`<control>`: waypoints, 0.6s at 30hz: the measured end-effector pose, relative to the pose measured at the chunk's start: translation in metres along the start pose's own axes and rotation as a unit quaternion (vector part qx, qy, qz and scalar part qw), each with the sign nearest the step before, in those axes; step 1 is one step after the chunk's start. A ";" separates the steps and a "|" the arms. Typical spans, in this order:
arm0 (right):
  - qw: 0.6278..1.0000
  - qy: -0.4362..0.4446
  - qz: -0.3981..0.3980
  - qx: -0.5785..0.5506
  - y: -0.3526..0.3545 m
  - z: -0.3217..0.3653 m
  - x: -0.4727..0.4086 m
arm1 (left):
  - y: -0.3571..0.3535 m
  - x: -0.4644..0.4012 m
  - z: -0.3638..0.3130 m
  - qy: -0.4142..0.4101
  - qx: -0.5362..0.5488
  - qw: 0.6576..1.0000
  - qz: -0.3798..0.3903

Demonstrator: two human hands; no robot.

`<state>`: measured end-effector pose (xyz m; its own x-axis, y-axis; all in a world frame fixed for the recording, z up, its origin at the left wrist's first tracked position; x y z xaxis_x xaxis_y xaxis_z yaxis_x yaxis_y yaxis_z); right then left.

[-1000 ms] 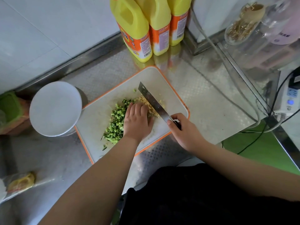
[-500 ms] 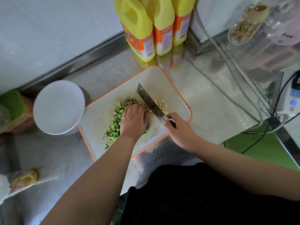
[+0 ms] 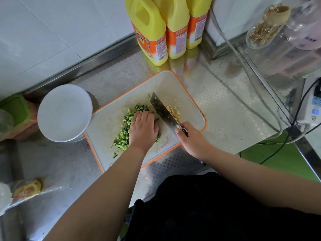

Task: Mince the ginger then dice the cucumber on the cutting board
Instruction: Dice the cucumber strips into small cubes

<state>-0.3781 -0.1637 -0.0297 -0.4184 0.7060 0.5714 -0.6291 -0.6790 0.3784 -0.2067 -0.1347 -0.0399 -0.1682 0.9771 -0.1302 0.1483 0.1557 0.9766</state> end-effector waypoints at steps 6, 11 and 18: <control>1.000 0.001 0.010 0.010 -0.004 0.002 0.003 | 0.003 0.001 0.001 0.026 0.000 0.999 -0.026; 0.999 0.016 0.019 0.024 -0.005 0.008 0.008 | 0.006 0.002 0.008 0.058 -0.004 0.998 -0.038; 0.999 0.017 -0.038 -0.014 0.006 0.002 0.009 | 0.002 -0.004 0.005 0.027 -0.006 1.000 -0.003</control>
<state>-0.3849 -0.1617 -0.0207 -0.3906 0.7624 0.5159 -0.6781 -0.6173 0.3988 -0.2009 -0.1371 -0.0379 -0.2215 0.9668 -0.1276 0.1346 0.1600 0.9779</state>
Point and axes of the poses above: each hand's wrist, its own x-axis away from the middle knuckle, its own y-axis out of the back of the hand, z = x × y, the point moved 6 cm from there along -x, towards the middle knuckle
